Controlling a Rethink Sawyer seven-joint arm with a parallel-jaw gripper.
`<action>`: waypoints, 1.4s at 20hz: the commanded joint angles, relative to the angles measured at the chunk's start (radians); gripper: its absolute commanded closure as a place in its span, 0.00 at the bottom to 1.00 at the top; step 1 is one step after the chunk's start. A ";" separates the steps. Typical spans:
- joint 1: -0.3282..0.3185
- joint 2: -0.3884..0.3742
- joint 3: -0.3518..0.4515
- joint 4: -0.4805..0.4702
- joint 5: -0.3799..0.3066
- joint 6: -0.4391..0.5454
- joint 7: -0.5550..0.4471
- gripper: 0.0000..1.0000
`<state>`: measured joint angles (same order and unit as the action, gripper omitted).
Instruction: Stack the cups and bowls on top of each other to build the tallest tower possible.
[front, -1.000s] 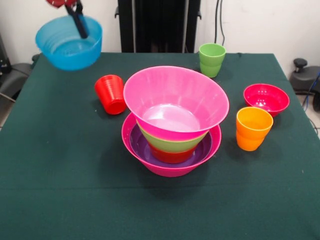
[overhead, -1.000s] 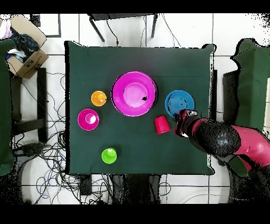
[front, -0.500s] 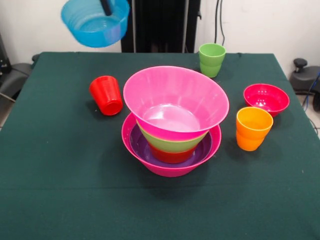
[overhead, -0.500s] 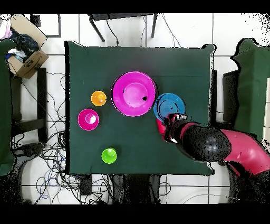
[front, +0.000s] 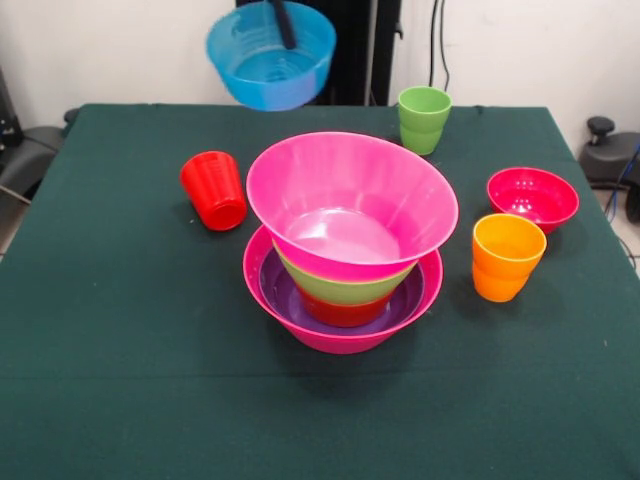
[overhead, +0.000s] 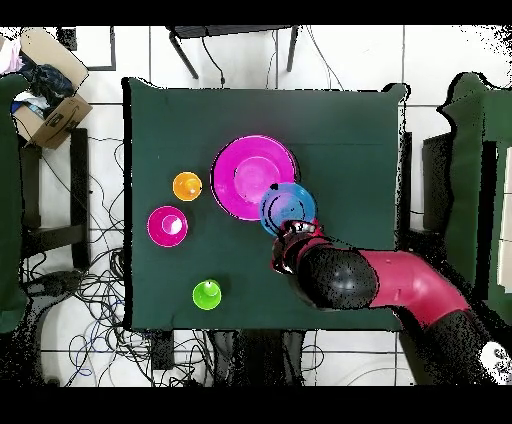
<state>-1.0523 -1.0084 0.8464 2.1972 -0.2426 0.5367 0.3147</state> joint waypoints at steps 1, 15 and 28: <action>0.083 0.009 -0.046 0.103 -0.014 -0.082 0.264 1.00; 0.221 0.054 -0.106 0.060 -0.028 -0.148 0.352 1.00; 0.326 0.103 -0.188 -0.091 -0.044 0.019 0.255 1.00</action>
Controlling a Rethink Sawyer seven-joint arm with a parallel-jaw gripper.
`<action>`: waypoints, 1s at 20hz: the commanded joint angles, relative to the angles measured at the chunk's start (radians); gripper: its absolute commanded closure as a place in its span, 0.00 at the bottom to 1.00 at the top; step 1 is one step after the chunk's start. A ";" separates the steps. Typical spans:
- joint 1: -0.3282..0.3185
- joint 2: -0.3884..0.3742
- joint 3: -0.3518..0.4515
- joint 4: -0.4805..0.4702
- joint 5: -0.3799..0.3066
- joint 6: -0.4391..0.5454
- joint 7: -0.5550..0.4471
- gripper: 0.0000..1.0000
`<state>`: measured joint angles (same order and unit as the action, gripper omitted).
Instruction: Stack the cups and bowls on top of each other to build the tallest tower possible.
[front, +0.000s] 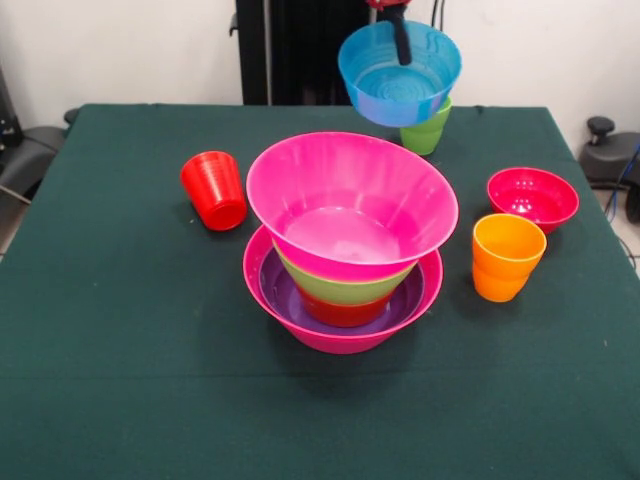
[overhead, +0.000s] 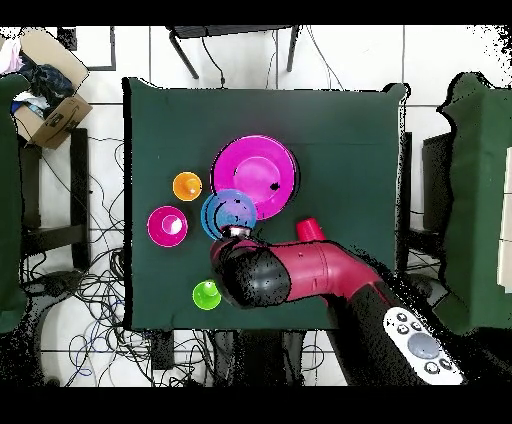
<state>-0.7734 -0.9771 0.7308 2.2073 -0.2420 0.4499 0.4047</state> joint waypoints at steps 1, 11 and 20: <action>0.043 0.072 -0.078 -0.112 -0.041 0.118 0.161 1.00; 0.033 0.084 -0.011 -0.223 -0.037 0.284 0.038 1.00; 0.041 0.110 0.057 -0.298 -0.049 0.330 -0.018 1.00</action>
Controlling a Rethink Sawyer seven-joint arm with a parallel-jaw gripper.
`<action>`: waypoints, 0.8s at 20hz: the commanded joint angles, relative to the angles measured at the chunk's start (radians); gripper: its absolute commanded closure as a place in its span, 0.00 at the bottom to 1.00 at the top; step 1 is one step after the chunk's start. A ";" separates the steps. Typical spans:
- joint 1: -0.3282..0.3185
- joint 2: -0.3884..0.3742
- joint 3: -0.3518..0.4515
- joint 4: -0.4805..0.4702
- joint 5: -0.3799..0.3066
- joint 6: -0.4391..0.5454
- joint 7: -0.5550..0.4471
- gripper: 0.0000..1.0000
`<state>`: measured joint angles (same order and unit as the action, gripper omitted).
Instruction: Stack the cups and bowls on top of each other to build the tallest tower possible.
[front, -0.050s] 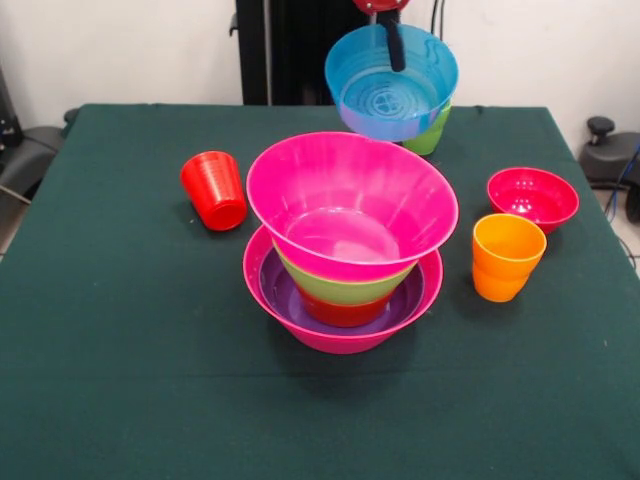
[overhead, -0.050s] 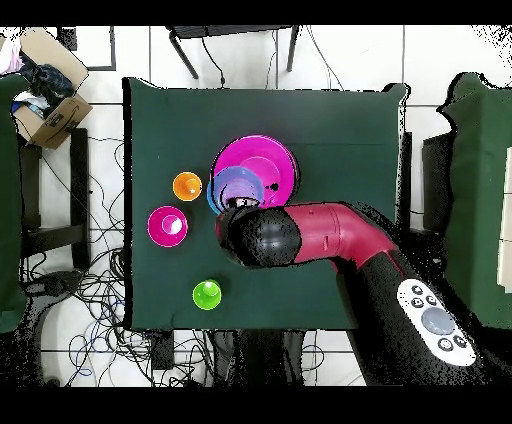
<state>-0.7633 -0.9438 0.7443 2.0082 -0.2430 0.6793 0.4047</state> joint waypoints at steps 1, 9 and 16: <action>0.038 0.089 0.040 -0.117 -0.058 0.104 -0.019 1.00; 0.071 0.180 -0.009 -0.236 -0.099 0.098 -0.005 1.00; 0.088 0.234 -0.027 -0.320 -0.129 0.129 -0.026 1.00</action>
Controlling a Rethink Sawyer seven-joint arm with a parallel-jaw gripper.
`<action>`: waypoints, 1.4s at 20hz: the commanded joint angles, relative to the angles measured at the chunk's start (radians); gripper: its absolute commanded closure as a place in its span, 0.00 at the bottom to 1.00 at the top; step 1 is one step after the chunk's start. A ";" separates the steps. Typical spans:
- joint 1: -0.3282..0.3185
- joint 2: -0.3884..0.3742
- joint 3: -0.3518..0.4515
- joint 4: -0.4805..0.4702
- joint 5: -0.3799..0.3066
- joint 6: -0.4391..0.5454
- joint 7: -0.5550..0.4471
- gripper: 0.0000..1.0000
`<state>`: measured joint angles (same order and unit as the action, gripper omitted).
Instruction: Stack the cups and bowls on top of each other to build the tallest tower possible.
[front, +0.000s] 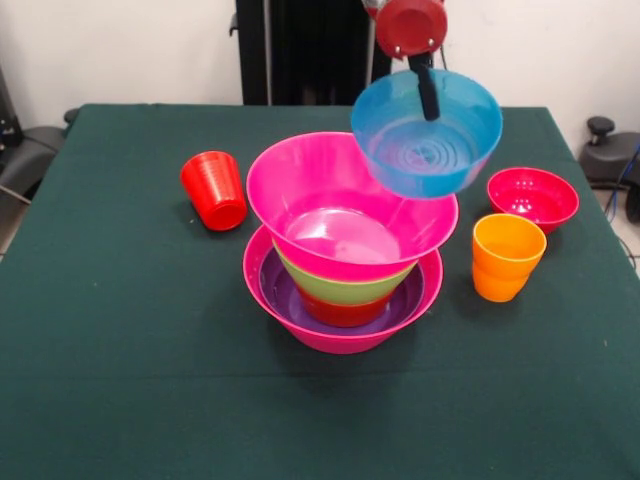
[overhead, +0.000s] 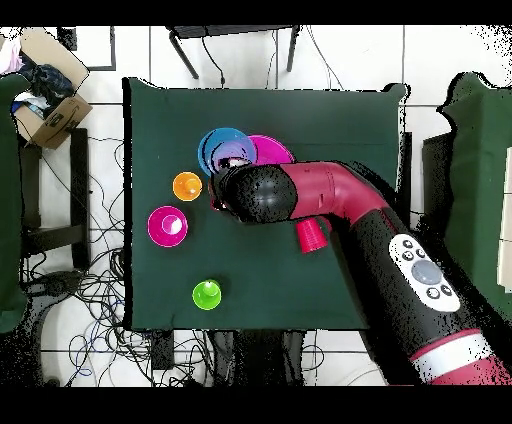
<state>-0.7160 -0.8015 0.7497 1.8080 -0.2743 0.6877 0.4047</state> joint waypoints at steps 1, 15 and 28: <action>0.039 0.094 -0.029 -0.123 -0.101 0.131 -0.033 1.00; 0.038 0.100 0.000 -0.171 -0.174 0.243 -0.104 1.00; 0.036 0.102 0.042 -0.240 -0.276 0.364 -0.215 1.00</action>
<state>-0.7126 -0.7109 0.7596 1.6389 -0.4609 0.9335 0.4047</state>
